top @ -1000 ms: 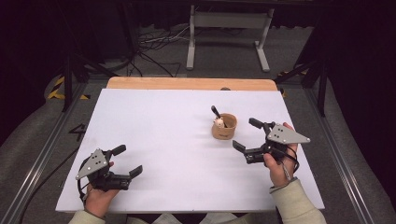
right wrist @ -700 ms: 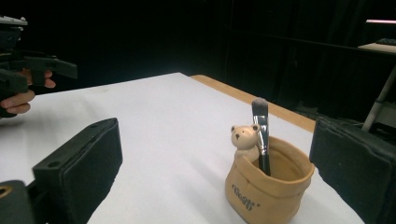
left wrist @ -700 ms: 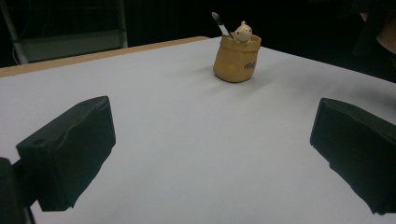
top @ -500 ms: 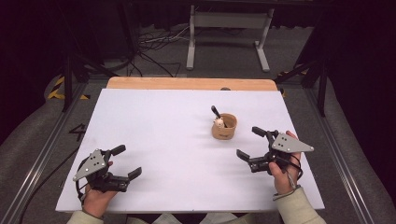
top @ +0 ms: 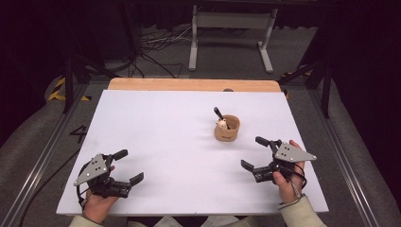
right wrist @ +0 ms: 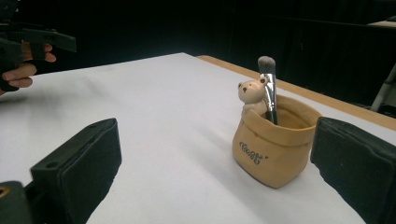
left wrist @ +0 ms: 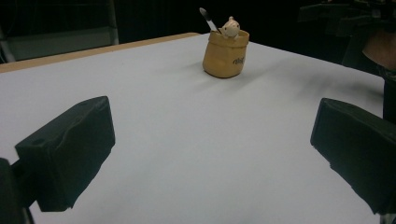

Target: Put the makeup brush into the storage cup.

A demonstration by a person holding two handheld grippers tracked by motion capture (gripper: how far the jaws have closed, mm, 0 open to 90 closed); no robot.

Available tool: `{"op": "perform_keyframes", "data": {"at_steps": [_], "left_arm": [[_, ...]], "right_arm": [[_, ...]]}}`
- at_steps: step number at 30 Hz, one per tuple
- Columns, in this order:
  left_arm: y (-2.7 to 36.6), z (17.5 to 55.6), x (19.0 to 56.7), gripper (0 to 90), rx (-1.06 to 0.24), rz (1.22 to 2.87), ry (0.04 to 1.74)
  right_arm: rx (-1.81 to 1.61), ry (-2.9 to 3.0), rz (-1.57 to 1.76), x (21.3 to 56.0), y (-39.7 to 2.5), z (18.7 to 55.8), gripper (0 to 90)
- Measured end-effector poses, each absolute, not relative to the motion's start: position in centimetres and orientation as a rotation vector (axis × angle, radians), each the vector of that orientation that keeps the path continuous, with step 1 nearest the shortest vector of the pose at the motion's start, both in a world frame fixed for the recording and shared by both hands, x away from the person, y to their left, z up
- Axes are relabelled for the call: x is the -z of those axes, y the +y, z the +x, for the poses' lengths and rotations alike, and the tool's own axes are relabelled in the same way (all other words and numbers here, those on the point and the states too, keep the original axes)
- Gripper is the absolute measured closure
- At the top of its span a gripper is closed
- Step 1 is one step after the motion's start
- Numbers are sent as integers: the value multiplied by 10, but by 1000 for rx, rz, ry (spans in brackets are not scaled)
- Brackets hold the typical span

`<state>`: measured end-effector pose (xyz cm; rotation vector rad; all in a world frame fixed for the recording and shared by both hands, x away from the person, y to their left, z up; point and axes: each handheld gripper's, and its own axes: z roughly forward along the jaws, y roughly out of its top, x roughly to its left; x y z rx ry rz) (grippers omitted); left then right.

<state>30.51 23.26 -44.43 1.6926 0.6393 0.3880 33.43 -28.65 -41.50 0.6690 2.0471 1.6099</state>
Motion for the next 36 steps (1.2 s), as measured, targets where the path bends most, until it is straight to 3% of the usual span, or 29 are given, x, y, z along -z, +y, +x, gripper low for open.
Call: {"op": "perform_keyframes", "data": {"at_steps": [25,36], "left_arm": [[232,306,450,2,-336,1676,664],[230,307,454,2,-374,1688,696]], "right_arm": [[-1599,2117,775,449,-283,328,21],[-1603,2106,808,452,-285,330,24]]}}
